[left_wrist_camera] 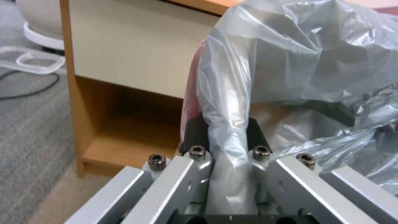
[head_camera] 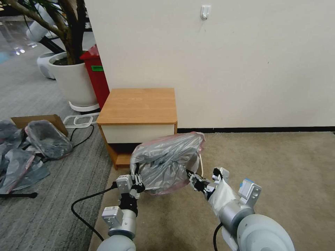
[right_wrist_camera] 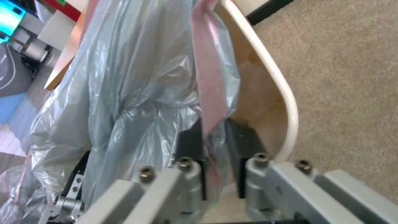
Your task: Pick up the garbage bag from the table and place it over the trash can.
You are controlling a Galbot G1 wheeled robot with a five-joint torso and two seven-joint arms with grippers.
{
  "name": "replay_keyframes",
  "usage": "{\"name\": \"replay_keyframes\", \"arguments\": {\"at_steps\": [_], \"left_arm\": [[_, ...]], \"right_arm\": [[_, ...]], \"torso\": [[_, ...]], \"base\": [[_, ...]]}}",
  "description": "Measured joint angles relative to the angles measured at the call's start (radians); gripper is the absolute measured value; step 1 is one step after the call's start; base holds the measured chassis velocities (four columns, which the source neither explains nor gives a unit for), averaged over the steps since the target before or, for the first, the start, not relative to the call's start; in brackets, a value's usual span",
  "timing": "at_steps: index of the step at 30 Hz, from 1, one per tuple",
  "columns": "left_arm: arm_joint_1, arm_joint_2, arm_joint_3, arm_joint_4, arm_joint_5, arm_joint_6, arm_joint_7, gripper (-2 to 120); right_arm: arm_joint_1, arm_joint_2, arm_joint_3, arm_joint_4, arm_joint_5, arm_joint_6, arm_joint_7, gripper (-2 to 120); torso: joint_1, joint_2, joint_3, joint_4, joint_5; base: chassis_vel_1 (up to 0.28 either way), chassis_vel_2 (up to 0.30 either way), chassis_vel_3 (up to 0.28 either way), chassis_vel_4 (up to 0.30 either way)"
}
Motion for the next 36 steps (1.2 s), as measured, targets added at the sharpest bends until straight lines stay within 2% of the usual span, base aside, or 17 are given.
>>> {"name": "replay_keyframes", "arguments": {"at_steps": [3, 12, 23, 33, 36], "left_arm": [[-0.004, 0.0, 0.005, -0.011, -0.042, 0.016, -0.011, 5], [-0.008, 0.003, -0.005, -0.024, -0.123, 0.038, -0.022, 5], [-0.036, 0.003, -0.059, -0.045, -0.433, 0.129, -0.117, 5], [-0.046, 0.007, -0.106, -0.034, -0.516, 0.158, -0.116, 3], [-0.045, 0.009, -0.121, -0.038, -0.534, 0.175, -0.094, 3]], "right_arm": [[-0.003, -0.001, 0.008, 0.002, 0.0, 0.0, -0.001, 0], [-0.021, 0.003, 0.011, 0.028, 0.003, 0.002, -0.008, 0], [-0.09, -0.005, 0.075, 0.047, 0.028, -0.004, -0.009, 0], [-0.113, 0.0, 0.105, 0.047, 0.046, -0.013, -0.012, 0], [-0.103, 0.001, 0.114, 0.047, 0.054, -0.019, -0.023, 0]], "torso": [[0.0, 0.0, 0.0, 0.0, 0.0], [0.0, 0.0, 0.0, 0.0, 0.0], [0.0, 0.0, 0.0, -0.0001, 0.0], [0.0, 0.0, 0.0, -0.0001, -0.0002], [0.0, 0.0, 0.0, -0.0001, 0.0]], "base": [[0.0, 0.0, 0.0, 0.0], [0.0, 0.0, 0.0, 0.0], [0.0, 0.0, 0.0, 0.0], [0.0, 0.0, 0.0, 0.0], [0.0, 0.0, 0.0, 0.0]]}}
